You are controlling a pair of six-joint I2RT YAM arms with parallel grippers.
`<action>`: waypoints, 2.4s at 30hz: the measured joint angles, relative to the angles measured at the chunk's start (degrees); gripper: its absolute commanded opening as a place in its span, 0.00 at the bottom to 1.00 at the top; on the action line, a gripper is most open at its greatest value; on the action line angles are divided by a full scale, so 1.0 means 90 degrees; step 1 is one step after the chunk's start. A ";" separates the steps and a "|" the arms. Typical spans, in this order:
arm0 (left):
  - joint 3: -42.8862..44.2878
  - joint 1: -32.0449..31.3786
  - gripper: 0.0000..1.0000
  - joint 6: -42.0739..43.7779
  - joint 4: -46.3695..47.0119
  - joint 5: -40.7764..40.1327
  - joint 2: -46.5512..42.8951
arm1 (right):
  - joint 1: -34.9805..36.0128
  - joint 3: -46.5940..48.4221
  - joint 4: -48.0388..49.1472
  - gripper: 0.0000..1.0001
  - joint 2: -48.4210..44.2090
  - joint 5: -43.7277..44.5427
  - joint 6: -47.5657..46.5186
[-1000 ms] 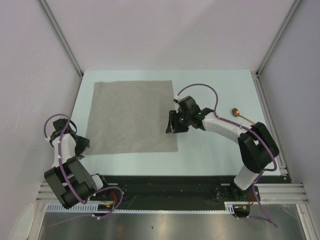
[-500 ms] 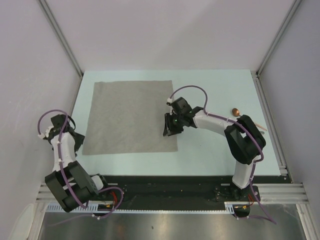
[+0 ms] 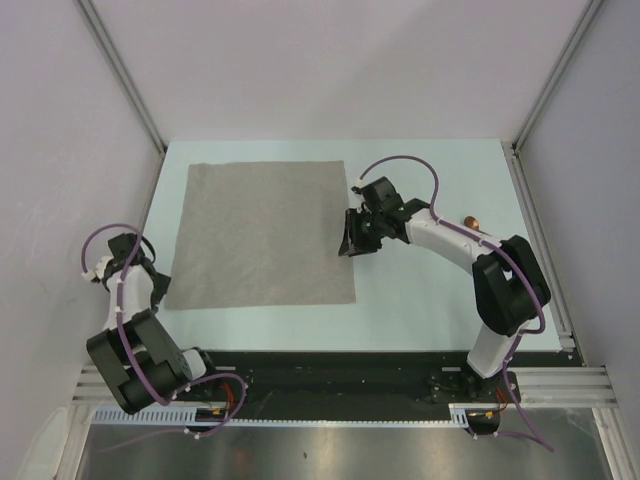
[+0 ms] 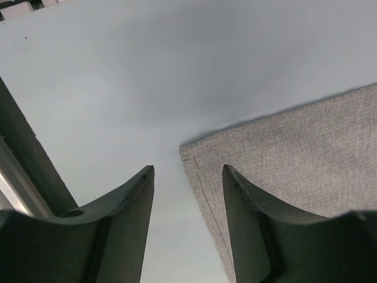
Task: Fold the napkin into a case and place the utensils inside
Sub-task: Pick up the flattened napkin from the center of the board.
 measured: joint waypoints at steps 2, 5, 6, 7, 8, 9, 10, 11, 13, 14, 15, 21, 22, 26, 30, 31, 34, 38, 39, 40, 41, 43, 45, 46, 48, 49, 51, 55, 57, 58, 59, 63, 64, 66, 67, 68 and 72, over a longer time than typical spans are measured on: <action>-0.0066 0.0000 0.54 0.0002 0.0080 0.0068 0.0000 | -0.0029 -0.0053 0.0000 0.36 -0.0066 -0.0002 0.0029; -0.0199 0.0000 0.53 0.0005 0.0199 0.0172 0.0022 | -0.0051 -0.0219 0.0015 0.36 -0.0231 -0.0002 0.0085; -0.0233 0.0000 0.53 0.0010 0.0240 0.0206 0.0073 | -0.0051 -0.0253 0.0012 0.36 -0.0274 -0.0002 0.0104; -0.0243 0.0000 0.53 0.0015 0.0267 0.0240 0.0160 | -0.0051 -0.0284 0.0015 0.36 -0.0323 -0.0002 0.0119; -0.0250 0.0000 0.53 0.0019 0.0323 0.0262 0.0257 | -0.0051 -0.0304 0.0015 0.36 -0.0357 0.0000 0.0131; -0.0262 0.0000 0.53 0.0027 0.0374 0.0291 0.0355 | -0.0051 -0.0323 0.0017 0.36 -0.0386 0.0000 0.0134; -0.0277 0.0000 0.53 0.0051 0.0403 0.0311 0.0413 | -0.0051 -0.0352 0.0034 0.36 -0.0423 0.0000 0.0141; -0.0313 0.0000 0.53 0.0063 0.0461 0.0323 0.0466 | -0.0051 -0.0393 0.0044 0.36 -0.0459 0.0000 0.0153; -0.0372 0.0000 0.49 0.0070 0.0532 0.0330 0.0542 | -0.0051 -0.0478 0.0051 0.36 -0.0537 0.0000 0.0165; -0.0379 0.0000 0.48 0.0070 0.0563 0.0330 0.0588 | -0.0051 -0.0512 0.0053 0.36 -0.0571 0.0002 0.0170; -0.0379 0.0000 0.47 0.0075 0.0612 0.0333 0.0658 | -0.0051 -0.0563 0.0049 0.36 -0.0619 0.0012 0.0175; -0.0352 0.0000 0.24 0.0114 0.0770 0.0238 0.0838 | -0.0068 -0.0651 -0.0068 0.52 -0.0765 0.0223 0.0255; -0.0350 0.0000 0.22 0.0112 0.0784 0.0206 0.0840 | -0.0070 -0.0651 -0.0143 0.62 -0.0765 0.0282 0.0306; -0.0345 0.0000 0.07 0.0143 0.0821 0.0185 0.0838 | -0.0068 -0.0656 -0.0459 0.73 -0.0726 0.0508 0.0678; -0.0330 0.0005 0.00 0.0233 0.0777 0.0223 0.0797 | -0.0061 -0.0828 -0.0624 0.70 -0.0573 0.0709 0.1491; -0.0330 0.0005 0.00 0.0245 0.0775 0.0262 0.0792 | -0.0036 -0.0913 -0.0648 0.64 -0.0544 0.0797 0.1768; -0.0330 0.0005 0.00 0.0287 0.0780 0.0384 0.0787 | 0.0075 -0.1025 -0.0945 0.57 -0.0401 0.1219 0.2691; -0.0333 0.0005 0.00 0.0260 0.0748 0.0427 0.0641 | 0.0338 -0.0906 -0.1355 0.56 -0.0119 0.1596 0.3495; -0.0338 0.0005 0.00 0.0250 0.0731 0.0423 0.0542 | 0.0435 -0.0821 -0.1462 0.55 -0.0022 0.1724 0.3640; -0.0342 0.0005 0.00 0.0226 0.0724 0.0420 0.0442 | 0.0534 -0.0738 -0.1549 0.53 0.0063 0.1836 0.3781; -0.0352 0.0005 0.00 0.0214 0.0721 0.0420 0.0313 | 0.0602 -0.0690 -0.1596 0.52 0.0109 0.1904 0.3883; -0.0362 0.0005 0.00 0.0194 0.0724 0.0420 0.0080 | 0.0765 -0.0588 -0.1758 0.47 0.0165 0.2072 0.4167; -0.0362 0.0005 0.00 0.0148 0.0726 0.0423 -0.0002 | 0.0889 -0.0495 -0.1897 0.47 0.0202 0.2195 0.4359; -0.0362 0.0005 0.00 0.0129 0.0726 0.0425 0.0005 | 0.0933 -0.0440 -0.1955 0.47 0.0233 0.2256 0.4444; -0.0372 0.0005 0.00 0.0104 0.0729 0.0461 0.0061 | 0.1025 -0.0272 -0.2115 0.47 0.0345 0.2412 0.4595; -0.0381 0.0005 0.00 0.0102 0.0733 0.0483 0.0100 | 0.1071 -0.0194 -0.2169 0.47 0.0408 0.2487 0.4648; -0.0425 0.0005 0.00 0.0095 0.0743 0.0539 0.0158 | 0.1129 -0.0090 -0.2259 0.47 0.0510 0.2555 0.4731; -0.0486 0.0007 0.00 0.0083 0.0755 0.0634 0.0214 | 0.1248 0.0053 -0.2487 0.48 0.0704 0.2635 0.4881; -0.0486 0.0007 0.00 0.0075 0.0760 0.0687 0.0214 | 0.1282 0.0056 -0.2577 0.48 0.0721 0.2654 0.4925; -0.0486 0.0007 0.00 0.0061 0.0767 0.0707 0.0214 | 0.1304 0.0070 -0.2620 0.48 0.0731 0.2669 0.4947; -0.0486 0.0007 0.00 0.0058 0.0775 0.0729 0.0216 | 0.1331 0.0107 -0.2669 0.48 0.0760 0.2686 0.4966; -0.0486 0.0012 0.00 0.0053 0.0782 0.0833 0.0255 | 0.1411 0.0287 -0.2732 0.48 0.0903 0.2730 0.5015; -0.0486 0.0012 0.00 0.0053 0.0782 0.0862 0.0267 | 0.1426 0.0301 -0.2732 0.48 0.0928 0.2730 0.5020; -0.0488 0.0012 0.00 0.0053 0.0782 0.0879 0.0270 | 0.1464 0.0308 -0.2739 0.48 0.0981 0.2725 0.5039; -0.0488 0.0015 0.00 0.0056 0.0787 0.0884 0.0270 | 0.1477 0.0308 -0.2744 0.48 0.1001 0.2722 0.5044; -0.0488 0.0017 0.00 0.0056 0.0787 0.0896 0.0270 | 0.1491 0.0308 -0.2744 0.48 0.1022 0.2720 0.5064; -0.0488 0.0019 0.00 0.0056 0.0792 0.0911 0.0270 | 0.1535 0.0308 -0.2727 0.47 0.1115 0.2686 0.5117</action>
